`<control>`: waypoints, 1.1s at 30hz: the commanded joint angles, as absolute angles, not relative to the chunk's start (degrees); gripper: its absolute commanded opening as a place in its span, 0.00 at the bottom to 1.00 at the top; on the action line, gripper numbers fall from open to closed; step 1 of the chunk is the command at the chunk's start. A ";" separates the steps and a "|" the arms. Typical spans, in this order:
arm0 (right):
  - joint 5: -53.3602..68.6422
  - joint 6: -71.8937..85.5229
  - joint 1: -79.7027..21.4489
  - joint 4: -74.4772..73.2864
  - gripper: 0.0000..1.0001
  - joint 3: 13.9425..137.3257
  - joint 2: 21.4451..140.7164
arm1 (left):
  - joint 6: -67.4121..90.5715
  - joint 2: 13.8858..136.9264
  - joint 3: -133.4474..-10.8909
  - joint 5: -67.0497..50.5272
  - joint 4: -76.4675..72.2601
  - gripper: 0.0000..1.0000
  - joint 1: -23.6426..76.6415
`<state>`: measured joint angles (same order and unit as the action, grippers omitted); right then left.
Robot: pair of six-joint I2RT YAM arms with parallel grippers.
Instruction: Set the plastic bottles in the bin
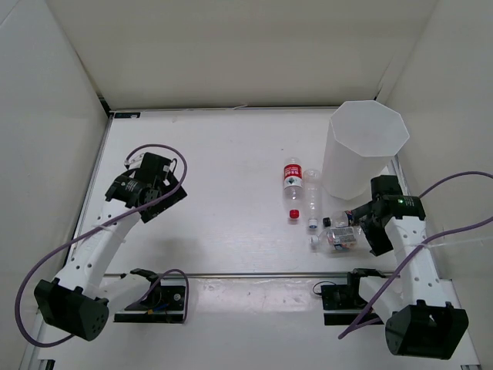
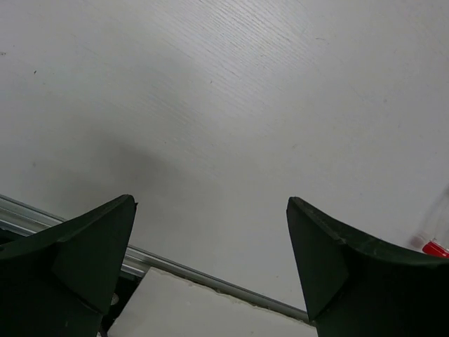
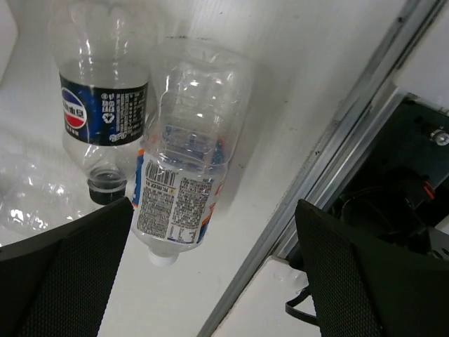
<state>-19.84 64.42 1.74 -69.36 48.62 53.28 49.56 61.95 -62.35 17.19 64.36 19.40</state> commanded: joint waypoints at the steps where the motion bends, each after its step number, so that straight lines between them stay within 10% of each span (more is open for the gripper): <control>1: -15.64 59.50 1.41 -66.01 1.00 46.85 52.30 | 49.66 60.56 -61.09 18.98 64.16 1.00 20.21; 22: -3.60 54.93 5.10 -49.75 1.00 36.21 57.30 | 42.80 62.58 -58.71 17.05 63.11 1.00 21.97; 33: -3.96 51.60 7.65 -56.92 0.50 36.20 53.29 | 43.33 62.58 -58.18 19.16 62.94 1.00 21.97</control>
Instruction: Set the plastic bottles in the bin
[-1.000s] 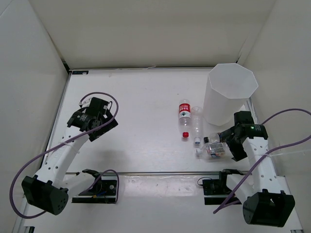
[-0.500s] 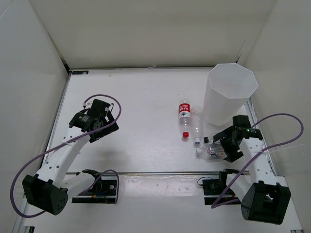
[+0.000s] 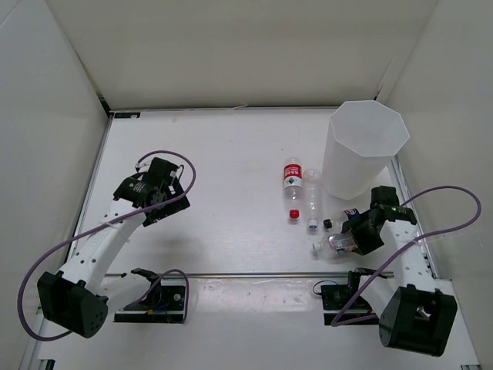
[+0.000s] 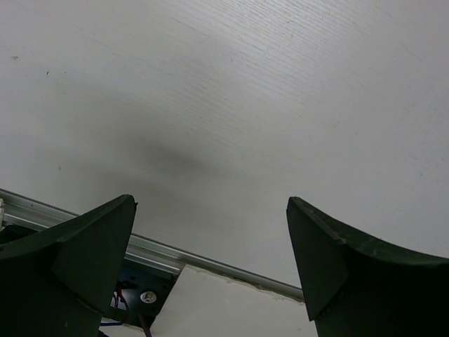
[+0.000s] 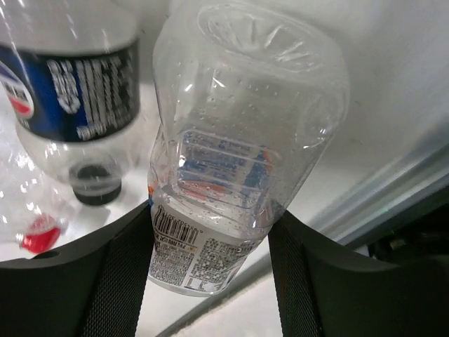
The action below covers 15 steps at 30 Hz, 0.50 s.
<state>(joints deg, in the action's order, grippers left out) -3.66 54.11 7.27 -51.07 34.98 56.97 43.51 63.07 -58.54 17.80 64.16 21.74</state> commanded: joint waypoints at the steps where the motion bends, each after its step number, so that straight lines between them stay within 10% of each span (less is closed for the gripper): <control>1: -3.35 52.11 8.17 -59.30 0.48 37.60 52.13 | 43.33 62.58 -57.49 18.64 62.93 1.00 21.97; 15: 11.09 44.64 8.70 -82.10 0.24 108.16 57.11 | 43.86 64.15 -55.90 16.44 61.26 1.00 23.20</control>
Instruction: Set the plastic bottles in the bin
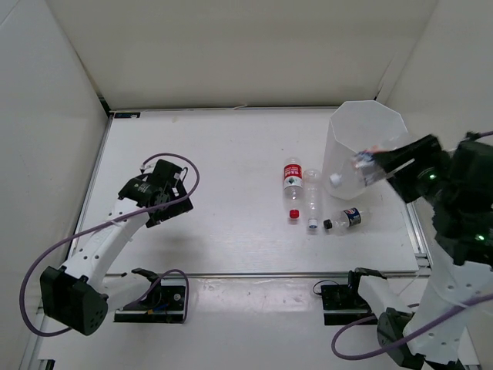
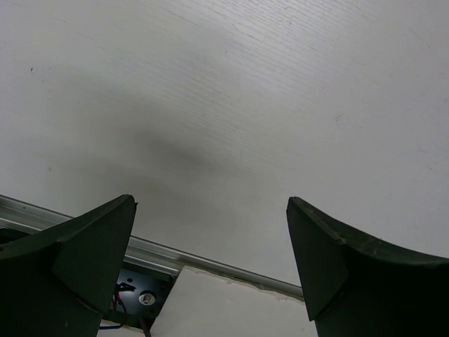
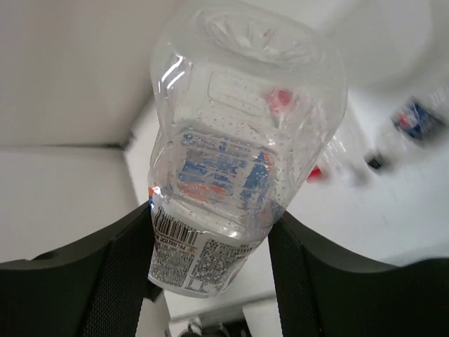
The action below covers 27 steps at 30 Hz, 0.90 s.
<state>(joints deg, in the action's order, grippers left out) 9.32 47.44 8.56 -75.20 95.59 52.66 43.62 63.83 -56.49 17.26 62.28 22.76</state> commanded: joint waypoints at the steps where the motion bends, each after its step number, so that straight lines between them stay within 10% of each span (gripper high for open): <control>1: 9.77 44.65 8.70 -78.44 0.24 110.72 58.69 | 43.86 64.16 -55.90 16.44 60.74 1.00 23.20; 13: -15.64 38.41 8.70 -56.43 0.24 110.99 77.14 | 36.04 63.99 -58.18 3.61 56.25 1.00 24.26; 16: -17.40 36.66 8.70 -53.79 0.38 114.95 80.58 | 34.55 63.98 -58.18 0.97 54.84 1.00 24.26; 19: -15.57 36.12 8.70 -53.79 0.98 116.02 81.82 | 34.02 63.98 -57.57 -0.87 52.40 1.00 24.26; 27: -4.68 40.42 8.17 -60.82 1.00 111.21 71.93 | 35.67 77.15 -70.38 -12.02 47.04 1.00 24.87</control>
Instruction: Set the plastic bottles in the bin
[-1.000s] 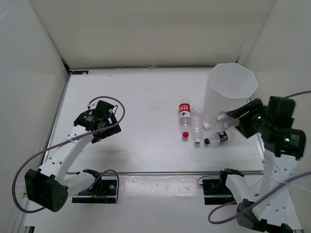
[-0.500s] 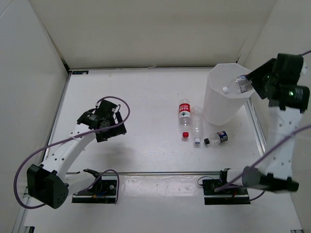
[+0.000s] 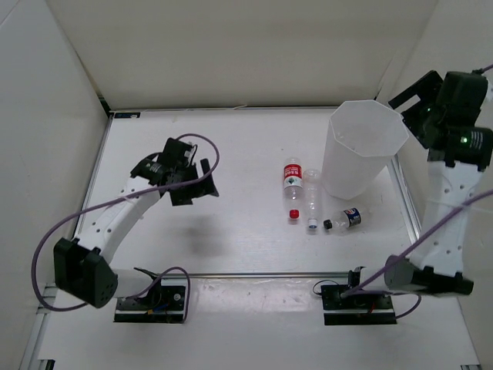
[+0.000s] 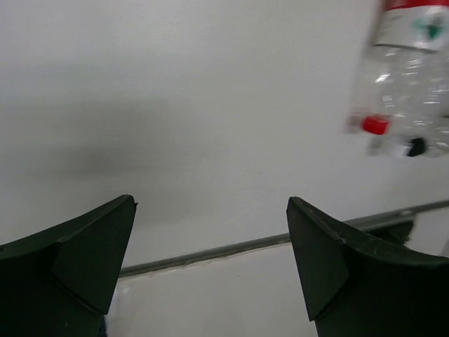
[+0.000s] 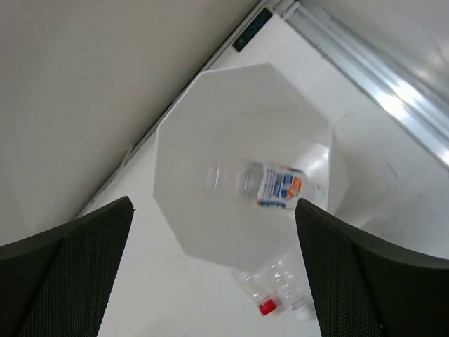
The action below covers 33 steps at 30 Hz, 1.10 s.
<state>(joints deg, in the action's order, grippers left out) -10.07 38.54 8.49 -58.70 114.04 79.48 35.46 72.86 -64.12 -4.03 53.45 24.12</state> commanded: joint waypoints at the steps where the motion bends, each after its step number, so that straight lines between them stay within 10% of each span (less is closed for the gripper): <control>1: -2.83 41.65 8.17 -59.34 1.00 108.31 70.15 | 35.68 79.43 -74.66 -15.87 45.63 1.00 24.87; 12: 10.11 38.77 7.56 -62.05 1.00 100.10 68.90 | 34.45 116.16 -104.85 -26.89 43.42 1.00 33.84; 33: -1.13 44.27 8.87 -66.79 1.00 92.73 64.52 | 36.04 127.72 -121.39 -22.60 45.26 1.00 35.34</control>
